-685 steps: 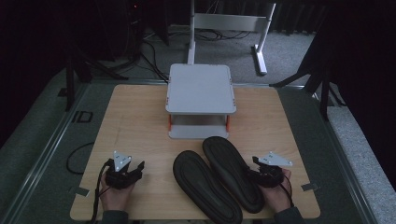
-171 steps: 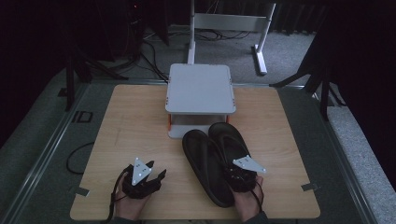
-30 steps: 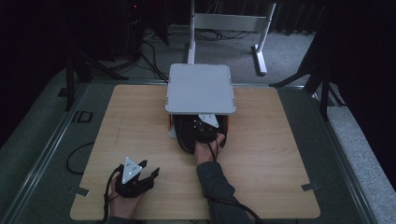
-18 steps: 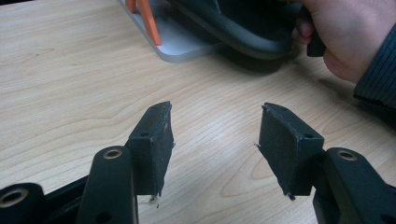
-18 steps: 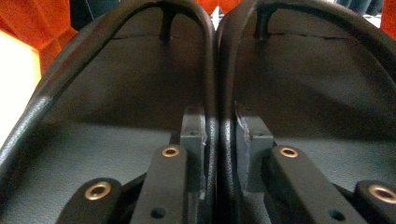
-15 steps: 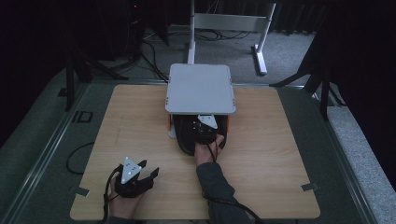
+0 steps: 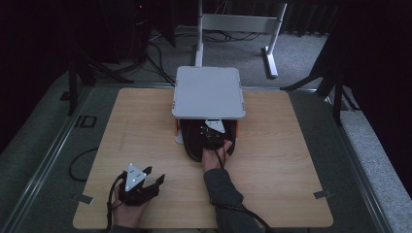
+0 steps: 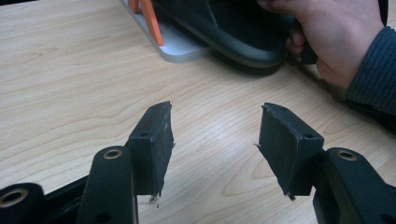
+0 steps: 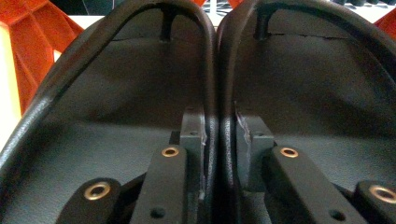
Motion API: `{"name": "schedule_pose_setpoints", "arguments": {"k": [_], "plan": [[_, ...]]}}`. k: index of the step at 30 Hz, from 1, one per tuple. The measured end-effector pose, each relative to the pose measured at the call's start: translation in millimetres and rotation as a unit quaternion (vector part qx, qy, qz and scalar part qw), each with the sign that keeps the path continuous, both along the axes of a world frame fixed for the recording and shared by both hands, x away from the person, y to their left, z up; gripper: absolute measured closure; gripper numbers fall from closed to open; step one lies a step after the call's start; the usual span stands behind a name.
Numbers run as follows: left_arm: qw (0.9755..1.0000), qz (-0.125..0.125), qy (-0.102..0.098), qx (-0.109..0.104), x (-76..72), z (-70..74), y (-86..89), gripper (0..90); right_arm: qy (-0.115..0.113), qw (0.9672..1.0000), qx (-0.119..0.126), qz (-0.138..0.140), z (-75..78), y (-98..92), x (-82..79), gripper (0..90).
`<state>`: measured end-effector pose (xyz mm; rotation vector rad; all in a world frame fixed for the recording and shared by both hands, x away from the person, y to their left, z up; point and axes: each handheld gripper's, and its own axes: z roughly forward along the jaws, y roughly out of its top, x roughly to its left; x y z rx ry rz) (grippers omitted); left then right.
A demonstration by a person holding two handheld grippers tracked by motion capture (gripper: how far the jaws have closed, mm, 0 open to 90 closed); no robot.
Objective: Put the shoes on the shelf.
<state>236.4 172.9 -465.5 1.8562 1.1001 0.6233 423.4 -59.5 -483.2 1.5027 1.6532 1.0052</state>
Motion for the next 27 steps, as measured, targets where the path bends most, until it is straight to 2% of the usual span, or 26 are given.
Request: {"name": "schedule_pose_setpoints", "arguments": {"k": [16,27], "plan": [[1.0,0.001,0.001,-0.001,-0.2,0.1,0.7,44.5,-0.003,0.9999,0.005,-0.011,1.8,3.6,1.2,75.0],[1.0,0.002,0.0,-0.003,-1.0,0.3,1.5,44.5,-0.026,0.9992,0.019,-0.022,4.2,7.4,1.2,74.6]]}}
